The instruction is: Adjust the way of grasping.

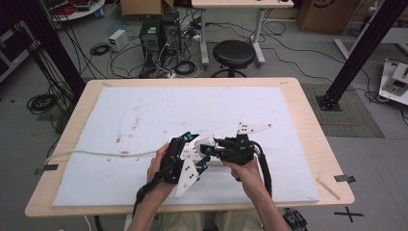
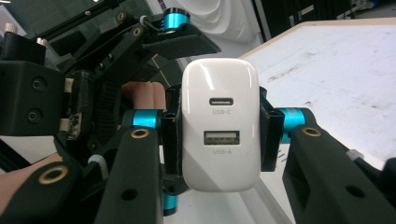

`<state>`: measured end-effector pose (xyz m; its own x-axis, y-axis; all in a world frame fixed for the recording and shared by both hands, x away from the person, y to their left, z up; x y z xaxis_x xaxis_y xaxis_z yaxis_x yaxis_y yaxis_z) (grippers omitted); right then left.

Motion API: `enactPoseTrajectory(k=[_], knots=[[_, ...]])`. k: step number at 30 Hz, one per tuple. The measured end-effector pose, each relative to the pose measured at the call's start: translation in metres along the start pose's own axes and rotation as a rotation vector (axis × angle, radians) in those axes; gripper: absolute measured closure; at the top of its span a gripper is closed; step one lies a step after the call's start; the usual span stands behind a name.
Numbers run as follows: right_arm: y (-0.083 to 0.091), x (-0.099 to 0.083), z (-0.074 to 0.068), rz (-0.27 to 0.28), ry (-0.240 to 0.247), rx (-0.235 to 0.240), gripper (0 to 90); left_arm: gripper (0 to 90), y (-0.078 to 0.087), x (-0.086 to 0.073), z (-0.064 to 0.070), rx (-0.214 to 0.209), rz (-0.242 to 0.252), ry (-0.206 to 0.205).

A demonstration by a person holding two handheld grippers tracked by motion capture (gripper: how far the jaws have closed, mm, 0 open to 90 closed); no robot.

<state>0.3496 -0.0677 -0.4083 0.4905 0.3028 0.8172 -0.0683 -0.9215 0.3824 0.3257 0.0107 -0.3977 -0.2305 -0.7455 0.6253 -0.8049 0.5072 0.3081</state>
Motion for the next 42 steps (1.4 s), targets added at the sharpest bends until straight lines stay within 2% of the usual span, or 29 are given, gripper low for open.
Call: enactPoseTrajectory(k=[5, 6, 16, 17, 20, 21, 22, 23, 25, 26, 27, 28, 30, 31, 32, 33, 35, 36, 37, 38, 39, 40, 41, 42], knots=[[0.003, 0.0, 0.002, 0.006, 0.004, -0.019, 63.1, 21.7, 0.005, 0.0, -0.003, 0.005, 0.01, 0.014], [0.004, 0.0, 0.002, 0.005, -0.002, -0.024, 63.1, 21.7, 0.008, -0.001, -0.005, 0.016, 0.009, 0.016], [0.014, 0.002, 0.007, 0.038, -0.011, -0.05, 63.1, 21.6, 0.017, -0.006, -0.008, -0.013, 0.009, 0.049], [0.018, 0.001, 0.009, 0.041, -0.013, -0.061, 63.1, 21.4, 0.021, -0.01, -0.009, -0.021, 0.012, 0.076], [0.022, 0.001, 0.011, 0.046, -0.019, -0.072, 63.1, 21.4, 0.025, -0.015, -0.012, -0.04, 0.015, 0.116], [0.022, 0.001, 0.011, 0.046, -0.019, -0.072, 63.1, 21.4, 0.025, -0.015, -0.012, -0.04, 0.015, 0.116], [0.024, 0.001, 0.012, 0.051, -0.02, -0.074, 63.1, 21.4, 0.029, -0.018, -0.016, -0.045, 0.02, 0.153], [0.024, 0.001, 0.012, 0.051, -0.02, -0.074, 63.1, 21.4, 0.029, -0.018, -0.016, -0.045, 0.02, 0.153], [0.032, 0.0, 0.014, 0.065, -0.021, -0.094, 63.1, 21.4, 0.035, -0.026, -0.024, -0.05, 0.024, 0.219], [0.034, 0.0, 0.015, 0.071, -0.018, -0.099, 63.1, 21.4, 0.037, -0.03, -0.027, -0.048, 0.021, 0.237], [0.034, 0.0, 0.015, 0.071, -0.018, -0.099, 63.1, 21.4, 0.037, -0.03, -0.027, -0.048, 0.021, 0.237], [0.041, 0.0, 0.016, 0.085, -0.019, -0.11, 63.1, 21.4, 0.042, -0.04, -0.035, -0.045, 0.012, 0.302], [0.042, 0.0, 0.016, 0.091, -0.015, -0.112, 63.1, 21.4, 0.042, -0.04, -0.035, -0.045, 0.012, 0.302], [0.047, 0.0, 0.018, 0.096, -0.014, -0.127, 63.1, 21.4, 0.047, -0.057, -0.044, -0.041, -0.011, 0.384], [0.047, 0.0, 0.018, 0.096, -0.014, -0.127, 63.1, 21.4, 0.047, -0.057, -0.044, -0.041, -0.011, 0.384], [0.052, -0.001, 0.02, 0.096, -0.012, -0.14, 63.1, 21.4, 0.051, -0.069, -0.05, -0.042, -0.024, 0.433], [0.056, -0.002, 0.022, 0.103, -0.006, -0.158, 63.1, 21.4, 0.054, -0.08, -0.057, -0.036, -0.027, 0.498], [0.056, -0.002, 0.022, 0.103, -0.006, -0.158, 63.1, 21.4, 0.054, -0.08, -0.057, -0.036, -0.027, 0.498], [0.059, -0.003, 0.021, 0.102, -0.009, -0.165, 63.1, 21.4, 0.056, -0.087, -0.062, -0.032, -0.025, 0.532], [0.062, -0.003, 0.022, 0.105, 0.008, -0.178, 63.0, 21.4, 0.057, -0.091, -0.064, -0.029, -0.022, 0.551], [0.062, -0.003, 0.022, 0.105, 0.008, -0.178, 63.0, 21.4, 0.057, -0.091, -0.064, -0.029, -0.022, 0.551], [0.069, -0.004, 0.022, 0.116, 0.014, -0.189, 63.0, 21.4, 0.063, -0.104, -0.072, -0.015, -0.018, 0.612], [0.072, -0.005, 0.023, 0.116, 0.01, -0.191, 63.1, 21.5, 0.066, -0.109, -0.074, -0.011, -0.025, 0.631], [0.074, -0.006, 0.023, 0.121, 0.015, -0.195, 63.1, 21.5, 0.066, -0.109, -0.074, -0.011, -0.025, 0.631]])
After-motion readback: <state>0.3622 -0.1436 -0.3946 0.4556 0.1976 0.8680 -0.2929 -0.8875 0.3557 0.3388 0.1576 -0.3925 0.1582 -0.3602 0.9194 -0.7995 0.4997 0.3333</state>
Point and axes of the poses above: each handheld gripper's, and its own axes: y roughly backward along the jaws, x roughly out of its top, z roughly to its right, the point moved 9 cm from there along -y, roughly forward along the jaws, and after that the axes turned 14 degrees about -z, right-handed, at the moved point
